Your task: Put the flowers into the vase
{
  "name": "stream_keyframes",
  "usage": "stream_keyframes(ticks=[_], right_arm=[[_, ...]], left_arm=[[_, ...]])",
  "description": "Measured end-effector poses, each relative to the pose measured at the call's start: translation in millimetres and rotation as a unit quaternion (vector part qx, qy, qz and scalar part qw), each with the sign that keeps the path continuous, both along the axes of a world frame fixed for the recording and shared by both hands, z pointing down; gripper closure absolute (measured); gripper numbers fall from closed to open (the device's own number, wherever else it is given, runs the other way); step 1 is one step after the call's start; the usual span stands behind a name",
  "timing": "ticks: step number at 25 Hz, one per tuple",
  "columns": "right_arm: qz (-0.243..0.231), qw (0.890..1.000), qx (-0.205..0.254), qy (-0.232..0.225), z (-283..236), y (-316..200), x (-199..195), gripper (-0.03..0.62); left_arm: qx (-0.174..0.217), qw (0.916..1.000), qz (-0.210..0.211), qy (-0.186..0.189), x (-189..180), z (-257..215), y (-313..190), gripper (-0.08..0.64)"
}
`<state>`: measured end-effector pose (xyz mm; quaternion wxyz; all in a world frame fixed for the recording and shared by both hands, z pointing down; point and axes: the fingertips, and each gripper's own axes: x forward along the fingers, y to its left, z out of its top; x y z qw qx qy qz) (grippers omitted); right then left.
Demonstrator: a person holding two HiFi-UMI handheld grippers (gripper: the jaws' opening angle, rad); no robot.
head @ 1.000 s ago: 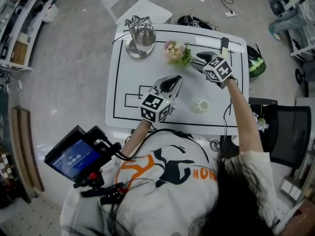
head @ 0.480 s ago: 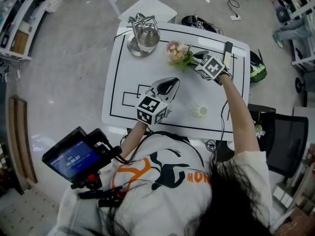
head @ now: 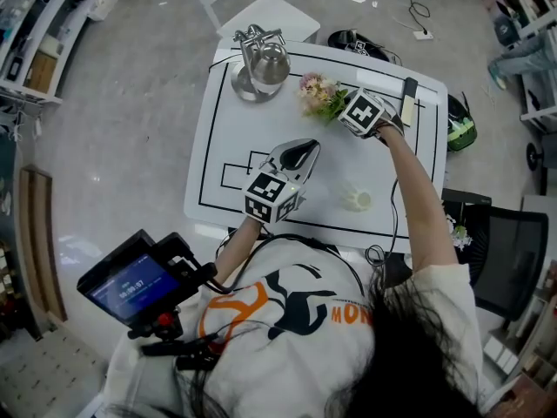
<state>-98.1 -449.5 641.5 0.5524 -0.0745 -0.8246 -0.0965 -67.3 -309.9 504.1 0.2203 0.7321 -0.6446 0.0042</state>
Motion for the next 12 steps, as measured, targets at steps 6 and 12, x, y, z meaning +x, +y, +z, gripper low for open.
stream_keyframes(ticks=[6, 12], right_arm=[[0.041, 0.998, -0.014, -0.047, -10.2, -14.5, -3.6, 0.511], [0.073, 0.992, -0.029, -0.097, -20.3, -20.2, 0.8, 0.525]], left_arm=[[-0.002, 1.0000, -0.002, -0.006, -3.6, 2.6, 1.9, 0.549], [0.002, 1.0000, 0.007, -0.002, -2.2, 4.7, 4.0, 0.521]])
